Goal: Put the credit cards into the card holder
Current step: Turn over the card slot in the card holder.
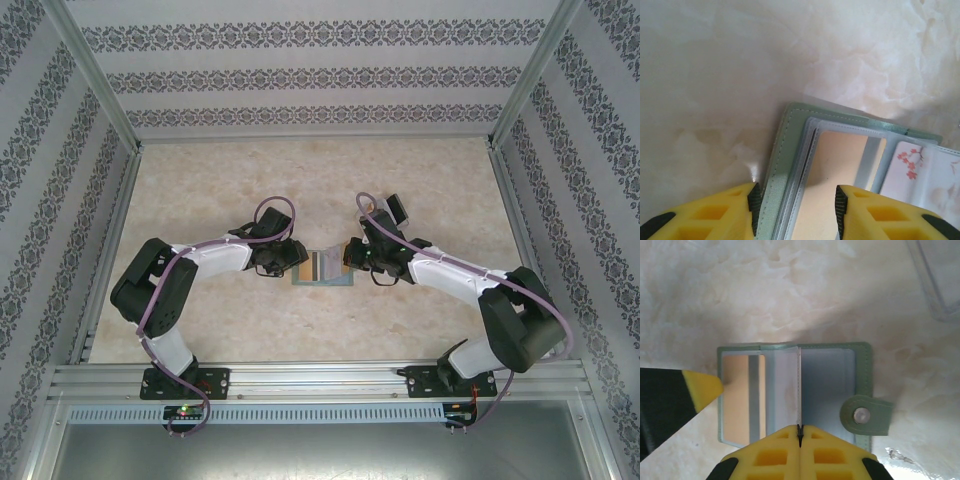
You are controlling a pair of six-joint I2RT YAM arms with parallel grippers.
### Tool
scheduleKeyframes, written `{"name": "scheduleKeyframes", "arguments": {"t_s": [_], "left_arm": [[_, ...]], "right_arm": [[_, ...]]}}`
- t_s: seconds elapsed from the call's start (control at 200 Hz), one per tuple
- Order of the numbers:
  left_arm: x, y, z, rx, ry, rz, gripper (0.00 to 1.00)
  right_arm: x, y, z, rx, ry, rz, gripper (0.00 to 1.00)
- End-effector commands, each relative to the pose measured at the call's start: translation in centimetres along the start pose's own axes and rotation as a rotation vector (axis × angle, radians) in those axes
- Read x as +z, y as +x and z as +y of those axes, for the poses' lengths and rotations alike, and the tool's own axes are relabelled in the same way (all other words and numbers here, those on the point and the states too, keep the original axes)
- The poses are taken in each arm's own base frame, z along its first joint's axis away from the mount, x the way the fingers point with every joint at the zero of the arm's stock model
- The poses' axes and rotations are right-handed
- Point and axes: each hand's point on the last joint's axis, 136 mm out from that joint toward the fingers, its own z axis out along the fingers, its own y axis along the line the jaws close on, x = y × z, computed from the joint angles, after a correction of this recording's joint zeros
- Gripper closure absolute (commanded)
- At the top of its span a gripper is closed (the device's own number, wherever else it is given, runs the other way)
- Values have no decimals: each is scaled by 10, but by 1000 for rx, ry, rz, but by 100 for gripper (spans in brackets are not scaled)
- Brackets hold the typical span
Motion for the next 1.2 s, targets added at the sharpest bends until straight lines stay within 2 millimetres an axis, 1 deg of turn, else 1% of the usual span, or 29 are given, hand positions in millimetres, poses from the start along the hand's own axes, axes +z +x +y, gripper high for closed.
{"name": "scheduleKeyframes", "arguments": {"t_s": [0.0, 0.145, 0.205, 0.27, 0.375, 0.47, 0.555, 0.659, 0.789, 0.849, 0.904, 0.989, 1.089, 1.194], "left_arm": [[2, 3, 0, 19, 3, -3, 55], [-7, -1, 1, 23, -10, -49, 56], [-14, -5, 3, 21, -20, -78, 55], [-21, -8, 7, 16, -36, -110, 52], [-35, -13, 16, -3, -70, -173, 48], [-44, -16, 24, -20, -98, -213, 43], [-48, -17, 23, -17, -91, -227, 40], [-44, -17, 13, 9, -47, -207, 38], [-32, -12, -4, 42, 27, -151, 39], [-25, -10, -8, 55, 39, -120, 39], [-19, -7, -10, 63, 38, -92, 40], [-11, -2, -11, 72, 42, -59, 40], [-4, 3, -10, 74, 38, -28, 41], [-1, 5, -9, 78, 32, -20, 42]], "right_arm": [[-7, -9, 26, -2, -101, -5, 100], [-5, -10, 41, -13, -132, 6, 100], [-4, -10, 49, -24, -155, 5, 100], [-1, -9, 54, -28, -161, 17, 100], [9, -4, 58, -28, -176, 46, 100], [16, -1, 56, -20, -168, 62, 100], [19, 0, 52, -9, -159, 67, 100], [17, -1, 38, 17, -138, 41, 100], [18, 0, 32, 56, -188, 44, 100], [20, 4, 28, 68, -190, 54, 100], [21, 6, 22, 76, -180, 55, 100], [23, 8, 19, 79, -194, 55, 100], [25, 9, 23, 92, -247, 63, 100], [28, 9, 25, 104, -273, 62, 100]]}}
